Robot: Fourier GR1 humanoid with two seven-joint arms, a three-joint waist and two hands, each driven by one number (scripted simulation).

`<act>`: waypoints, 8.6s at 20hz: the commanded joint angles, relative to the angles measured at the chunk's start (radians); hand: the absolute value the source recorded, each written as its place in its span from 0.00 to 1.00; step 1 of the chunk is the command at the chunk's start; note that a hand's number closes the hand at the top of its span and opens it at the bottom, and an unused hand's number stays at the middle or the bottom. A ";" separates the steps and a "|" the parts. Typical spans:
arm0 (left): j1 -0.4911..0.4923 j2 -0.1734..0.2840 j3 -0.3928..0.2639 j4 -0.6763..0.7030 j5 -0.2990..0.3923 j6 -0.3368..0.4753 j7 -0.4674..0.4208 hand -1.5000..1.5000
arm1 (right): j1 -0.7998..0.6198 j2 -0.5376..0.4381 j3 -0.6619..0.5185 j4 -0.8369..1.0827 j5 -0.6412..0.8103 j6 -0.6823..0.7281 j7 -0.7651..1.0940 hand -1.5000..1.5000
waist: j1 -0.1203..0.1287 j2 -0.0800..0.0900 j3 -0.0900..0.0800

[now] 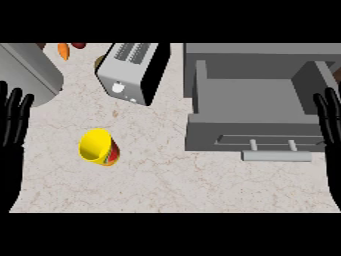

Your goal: Pick up the cup, place it into the drawer and close the drawer

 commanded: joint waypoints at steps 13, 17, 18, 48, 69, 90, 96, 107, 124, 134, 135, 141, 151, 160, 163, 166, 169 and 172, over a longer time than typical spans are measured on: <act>-0.107 0.333 0.032 0.407 0.792 -0.768 0.045 0.00 | -0.079 -0.081 0.012 0.064 -0.069 0.114 0.115 0.00 | -0.021 0.026 0.002; -0.248 0.324 0.046 0.659 0.683 -0.846 0.014 0.00 | -0.166 -0.073 -0.006 0.224 -0.052 0.128 0.044 0.00 | -0.014 0.024 0.003; -0.266 0.366 0.090 0.721 0.711 -0.889 0.014 0.00 | -0.156 -0.069 -0.001 0.186 -0.055 0.124 0.061 0.00 | -0.016 0.023 0.003; -0.549 0.277 -0.011 1.716 -0.145 -0.781 -0.878 0.00 | -0.293 -0.091 -0.060 0.220 -0.070 0.142 0.112 0.00 | -0.047 0.034 -0.001; -0.603 0.170 -0.085 1.837 -0.186 -0.707 -1.048 0.00 | -0.369 -0.090 -0.073 0.238 -0.093 0.137 0.148 0.00 | -0.056 0.043 -0.004; -0.563 0.075 0.107 1.768 -0.004 -0.305 -1.167 1.00 | -0.320 -0.130 -0.134 0.239 -0.124 0.166 0.135 0.00 | -0.029 0.032 -0.001; -0.548 0.025 0.275 1.730 0.144 -0.198 -1.216 1.00 | -0.327 -0.148 -0.148 0.268 -0.125 0.178 0.133 0.00 | -0.019 0.027 0.001; -0.700 -0.052 0.154 1.449 0.104 -0.143 -0.916 1.00 | -0.222 -0.140 -0.140 0.172 -0.105 0.182 0.137 0.00 | -0.006 0.011 0.005; -1.187 -0.114 -0.020 1.296 0.121 0.205 -0.293 1.00 | -0.264 -0.123 -0.147 0.268 -0.082 0.179 0.064 0.00 | -0.030 0.020 0.004; -1.358 -0.114 -0.124 1.699 0.175 0.296 -0.255 1.00 | -0.303 -0.149 -0.151 0.284 -0.127 0.233 0.064 0.00 | -0.089 0.039 0.005; -1.378 -0.114 -0.159 1.707 0.216 0.339 -0.236 1.00 | -0.340 -0.143 -0.145 0.284 -0.124 0.214 0.087 0.00 | -0.104 0.039 0.005; -1.388 -0.114 -0.252 1.813 0.217 0.215 -0.201 1.00 | -0.339 -0.148 -0.150 0.323 -0.117 0.233 0.035 0.00 | -0.142 0.056 0.007; -1.272 -0.114 -0.341 1.764 0.342 0.211 -0.291 0.00 | -0.422 -0.109 -0.065 0.330 -0.146 0.268 0.069 0.00 | -0.213 0.070 0.004; -1.285 -0.114 -0.269 1.673 0.527 0.192 -0.432 0.00 | -0.426 -0.144 0.079 0.354 -0.336 0.550 0.119 1.00 | -0.204 0.067 0.004; -1.275 -0.114 -0.260 1.676 0.560 0.223 -0.482 0.00 | -0.412 -0.238 0.125 0.352 -0.269 0.626 0.168 1.00 | -0.164 0.053 0.003; -1.295 -0.114 -0.261 1.699 0.573 0.255 -0.499 0.00 | -0.374 -0.302 0.176 0.314 -0.210 0.675 0.214 1.00 | -0.150 0.044 0.003; -1.295 -0.114 -0.255 1.725 0.589 0.263 -0.511 0.00 | -0.302 -0.328 0.187 0.312 -0.072 0.652 0.179 0.00 | -0.110 0.039 0.005; -1.271 -0.114 -0.256 1.720 0.605 0.238 -0.527 0.00 | -0.313 -0.338 0.229 0.298 0.157 0.586 0.113 0.00 | -0.077 0.037 0.005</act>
